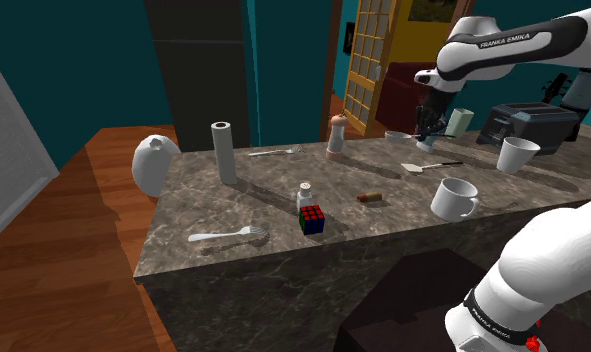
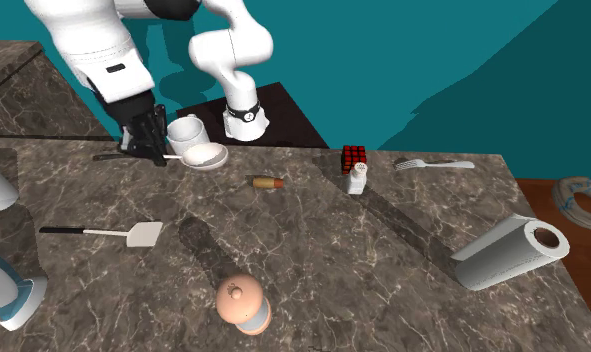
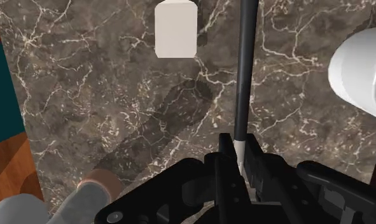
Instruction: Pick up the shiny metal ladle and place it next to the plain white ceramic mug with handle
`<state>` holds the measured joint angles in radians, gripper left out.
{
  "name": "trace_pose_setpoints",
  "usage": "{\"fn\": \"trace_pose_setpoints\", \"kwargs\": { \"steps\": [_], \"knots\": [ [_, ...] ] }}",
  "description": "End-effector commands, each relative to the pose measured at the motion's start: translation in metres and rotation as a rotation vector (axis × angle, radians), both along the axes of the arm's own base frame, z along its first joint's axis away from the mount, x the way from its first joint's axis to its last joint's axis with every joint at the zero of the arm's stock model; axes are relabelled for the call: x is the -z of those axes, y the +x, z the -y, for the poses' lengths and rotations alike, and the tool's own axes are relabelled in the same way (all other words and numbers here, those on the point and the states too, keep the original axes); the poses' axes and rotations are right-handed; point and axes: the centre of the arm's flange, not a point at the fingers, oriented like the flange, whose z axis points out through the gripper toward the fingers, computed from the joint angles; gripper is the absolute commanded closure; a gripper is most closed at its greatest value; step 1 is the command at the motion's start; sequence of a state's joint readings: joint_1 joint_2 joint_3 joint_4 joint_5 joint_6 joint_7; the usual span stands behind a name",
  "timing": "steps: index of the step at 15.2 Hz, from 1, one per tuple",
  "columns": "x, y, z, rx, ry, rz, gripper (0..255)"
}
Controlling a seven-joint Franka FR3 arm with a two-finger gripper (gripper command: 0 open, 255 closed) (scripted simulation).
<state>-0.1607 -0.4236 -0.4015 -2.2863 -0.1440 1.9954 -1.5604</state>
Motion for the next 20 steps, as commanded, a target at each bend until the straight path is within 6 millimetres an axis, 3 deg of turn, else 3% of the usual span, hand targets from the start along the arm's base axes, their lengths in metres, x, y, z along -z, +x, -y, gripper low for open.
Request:
{"fn": "trace_pose_setpoints", "kwargs": {
  "steps": [1, 18, 20],
  "knots": [
    [0.002, -0.016, 0.017, -0.002, 0.000, 0.000, 255],
    [0.001, -0.157, 0.192, -0.002, 0.000, 0.000, 255],
    [0.007, -0.160, 0.194, -0.002, 0.000, 0.000, 255]
  ]
}}
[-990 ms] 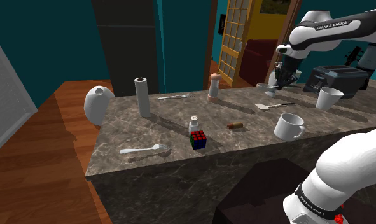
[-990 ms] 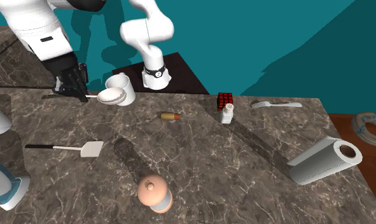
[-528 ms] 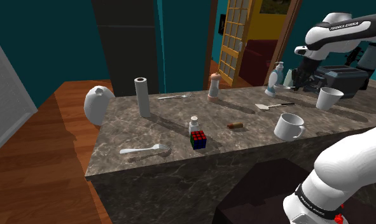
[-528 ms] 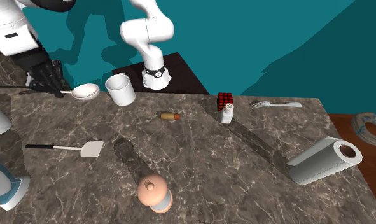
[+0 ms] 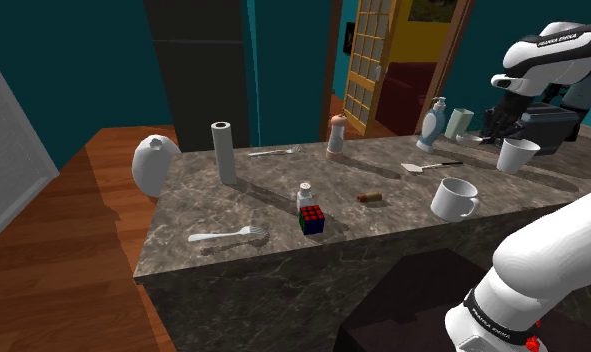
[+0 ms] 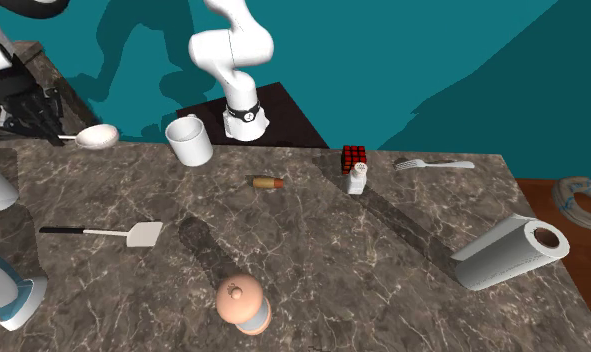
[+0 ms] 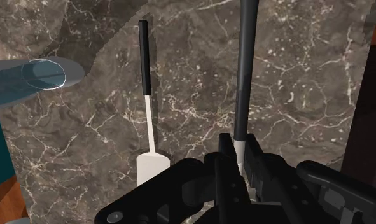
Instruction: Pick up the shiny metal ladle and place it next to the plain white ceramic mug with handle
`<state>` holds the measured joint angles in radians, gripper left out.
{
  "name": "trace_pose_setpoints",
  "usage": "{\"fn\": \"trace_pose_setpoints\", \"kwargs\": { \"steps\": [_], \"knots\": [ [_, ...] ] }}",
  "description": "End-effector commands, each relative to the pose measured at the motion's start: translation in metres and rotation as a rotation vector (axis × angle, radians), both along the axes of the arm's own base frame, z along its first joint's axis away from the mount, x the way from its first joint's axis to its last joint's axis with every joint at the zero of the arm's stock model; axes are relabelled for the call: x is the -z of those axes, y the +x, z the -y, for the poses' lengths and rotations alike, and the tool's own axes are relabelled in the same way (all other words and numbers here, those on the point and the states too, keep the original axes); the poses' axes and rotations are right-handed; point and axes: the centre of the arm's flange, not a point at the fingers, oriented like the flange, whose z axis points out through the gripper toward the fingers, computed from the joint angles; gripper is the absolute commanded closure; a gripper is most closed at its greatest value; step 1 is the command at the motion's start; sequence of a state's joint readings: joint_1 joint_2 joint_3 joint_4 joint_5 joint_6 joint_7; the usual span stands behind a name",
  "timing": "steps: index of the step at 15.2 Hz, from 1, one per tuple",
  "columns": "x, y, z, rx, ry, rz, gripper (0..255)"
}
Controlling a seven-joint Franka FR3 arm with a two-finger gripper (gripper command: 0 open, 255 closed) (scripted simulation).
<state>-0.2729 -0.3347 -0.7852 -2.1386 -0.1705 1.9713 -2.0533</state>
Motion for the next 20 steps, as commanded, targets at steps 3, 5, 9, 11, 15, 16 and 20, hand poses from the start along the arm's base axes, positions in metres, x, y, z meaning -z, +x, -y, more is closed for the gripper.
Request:
{"fn": "trace_pose_setpoints", "kwargs": {
  "steps": [3, 5, 9, 11, 15, 16, 20],
  "knots": [
    [0.018, -0.003, 0.004, -0.001, 0.000, 0.000, 255],
    [0.028, -0.003, 0.004, -0.001, 0.000, 0.000, 255],
    [0.049, -0.003, 0.004, -0.001, 0.000, 0.000, 255],
    [0.060, -0.003, 0.004, -0.001, 0.000, 0.000, 255],
    [0.081, -0.003, 0.004, -0.001, 0.000, 0.000, 255],
    [0.086, -0.003, 0.004, -0.001, 0.000, 0.000, 255],
    [0.107, -0.003, 0.004, -0.001, 0.000, 0.000, 255]
  ]
}}
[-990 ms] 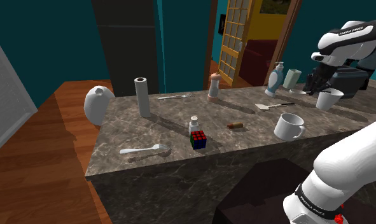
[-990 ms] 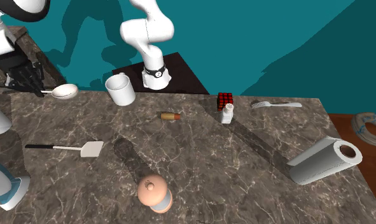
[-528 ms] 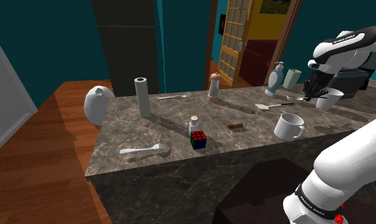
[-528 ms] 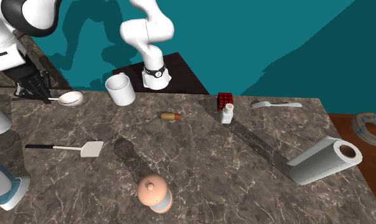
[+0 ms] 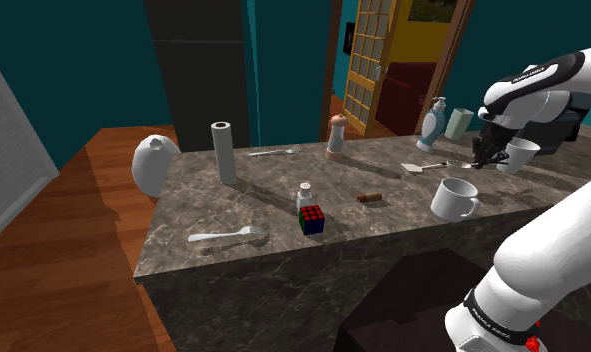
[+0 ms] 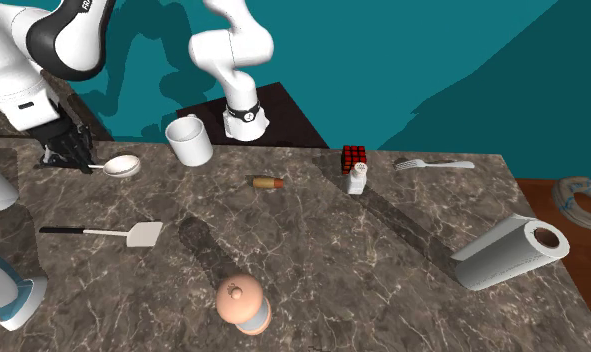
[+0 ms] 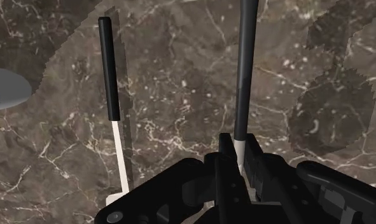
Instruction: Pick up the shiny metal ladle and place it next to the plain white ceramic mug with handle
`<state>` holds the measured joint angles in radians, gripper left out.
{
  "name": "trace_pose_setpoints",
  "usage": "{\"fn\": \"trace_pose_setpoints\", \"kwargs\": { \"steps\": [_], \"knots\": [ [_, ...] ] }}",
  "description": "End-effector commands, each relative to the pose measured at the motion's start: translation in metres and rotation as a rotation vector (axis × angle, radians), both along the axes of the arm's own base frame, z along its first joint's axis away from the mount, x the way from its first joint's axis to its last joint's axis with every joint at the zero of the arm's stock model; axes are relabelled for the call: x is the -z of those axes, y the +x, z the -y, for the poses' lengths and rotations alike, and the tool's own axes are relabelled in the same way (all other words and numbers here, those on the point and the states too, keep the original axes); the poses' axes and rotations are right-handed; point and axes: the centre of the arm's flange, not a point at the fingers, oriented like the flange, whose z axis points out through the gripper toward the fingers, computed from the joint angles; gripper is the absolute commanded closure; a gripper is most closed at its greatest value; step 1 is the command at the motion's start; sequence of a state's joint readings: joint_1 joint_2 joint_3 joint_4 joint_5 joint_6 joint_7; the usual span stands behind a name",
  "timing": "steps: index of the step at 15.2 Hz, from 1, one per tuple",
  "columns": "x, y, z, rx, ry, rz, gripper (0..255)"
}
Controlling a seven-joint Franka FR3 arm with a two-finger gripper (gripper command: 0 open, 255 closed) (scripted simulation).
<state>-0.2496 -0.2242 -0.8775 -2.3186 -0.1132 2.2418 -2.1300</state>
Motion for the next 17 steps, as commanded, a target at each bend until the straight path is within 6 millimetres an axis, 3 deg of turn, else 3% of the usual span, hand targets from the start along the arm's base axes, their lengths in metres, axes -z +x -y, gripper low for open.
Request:
{"fn": "trace_pose_setpoints", "kwargs": {
  "steps": [1, 9, 17],
  "knots": [
    [0.011, 0.001, 0.001, 0.000, -0.001, 0.000, 255],
    [0.056, 0.001, 0.001, 0.000, -0.001, 0.000, 255],
    [0.056, 0.001, 0.001, 0.000, -0.001, 0.000, 255]
  ]
}}
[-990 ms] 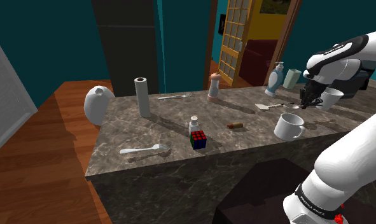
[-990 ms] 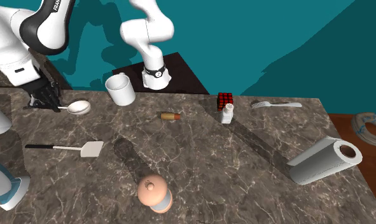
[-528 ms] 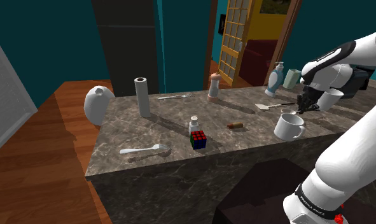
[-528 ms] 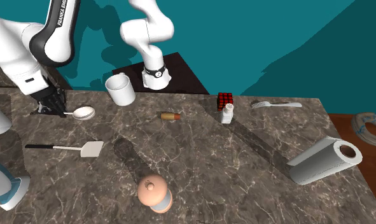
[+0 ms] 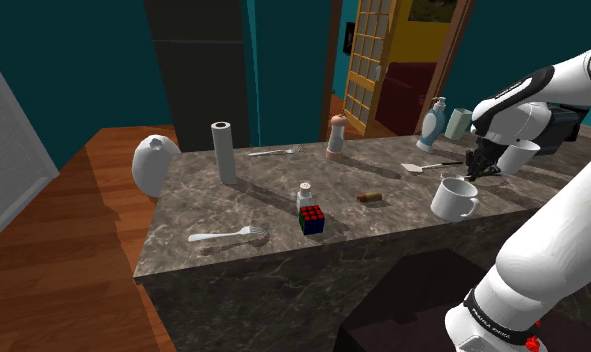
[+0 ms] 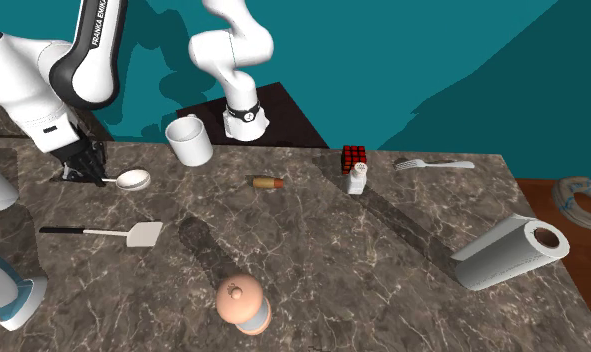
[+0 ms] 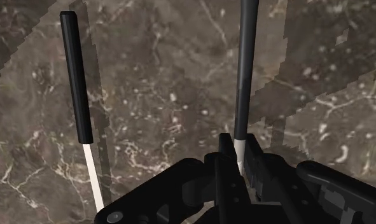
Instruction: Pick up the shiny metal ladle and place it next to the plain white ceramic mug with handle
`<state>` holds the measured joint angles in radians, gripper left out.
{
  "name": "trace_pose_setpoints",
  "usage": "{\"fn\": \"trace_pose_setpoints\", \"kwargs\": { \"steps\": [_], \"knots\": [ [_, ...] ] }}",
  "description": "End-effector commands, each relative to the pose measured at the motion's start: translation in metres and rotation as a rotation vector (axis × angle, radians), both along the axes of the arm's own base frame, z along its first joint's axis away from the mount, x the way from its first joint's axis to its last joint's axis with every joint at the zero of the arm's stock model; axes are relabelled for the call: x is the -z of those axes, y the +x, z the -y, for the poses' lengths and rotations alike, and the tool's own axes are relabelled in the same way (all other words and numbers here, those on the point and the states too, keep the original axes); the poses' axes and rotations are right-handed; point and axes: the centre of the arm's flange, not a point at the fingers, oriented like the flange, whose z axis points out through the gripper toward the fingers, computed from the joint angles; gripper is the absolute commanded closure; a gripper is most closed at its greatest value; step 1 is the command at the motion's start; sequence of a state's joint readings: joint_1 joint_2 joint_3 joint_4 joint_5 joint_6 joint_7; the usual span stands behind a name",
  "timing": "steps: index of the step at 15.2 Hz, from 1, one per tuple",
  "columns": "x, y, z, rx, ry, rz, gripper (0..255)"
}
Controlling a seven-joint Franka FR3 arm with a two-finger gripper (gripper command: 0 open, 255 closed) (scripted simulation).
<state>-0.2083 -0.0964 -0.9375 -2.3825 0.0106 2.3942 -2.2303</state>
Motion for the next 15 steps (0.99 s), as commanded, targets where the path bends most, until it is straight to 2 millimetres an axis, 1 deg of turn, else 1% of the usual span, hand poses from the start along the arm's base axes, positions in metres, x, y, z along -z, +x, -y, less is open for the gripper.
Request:
{"fn": "trace_pose_setpoints", "kwargs": {
  "steps": [1, 6, 9, 10, 15],
  "knots": [
    [0.000, 0.000, 0.000, 0.000, 0.000, 0.000, 0],
    [0.000, 0.000, 0.000, 0.000, 0.000, 0.000, 0],
    [-0.039, -0.004, -0.001, 0.000, 0.000, 0.000, 0],
    [-0.050, -0.005, -0.001, 0.000, 0.000, 0.000, 0],
    [-0.050, -0.005, -0.001, 0.000, 0.000, 0.000, 0]
  ]
}}
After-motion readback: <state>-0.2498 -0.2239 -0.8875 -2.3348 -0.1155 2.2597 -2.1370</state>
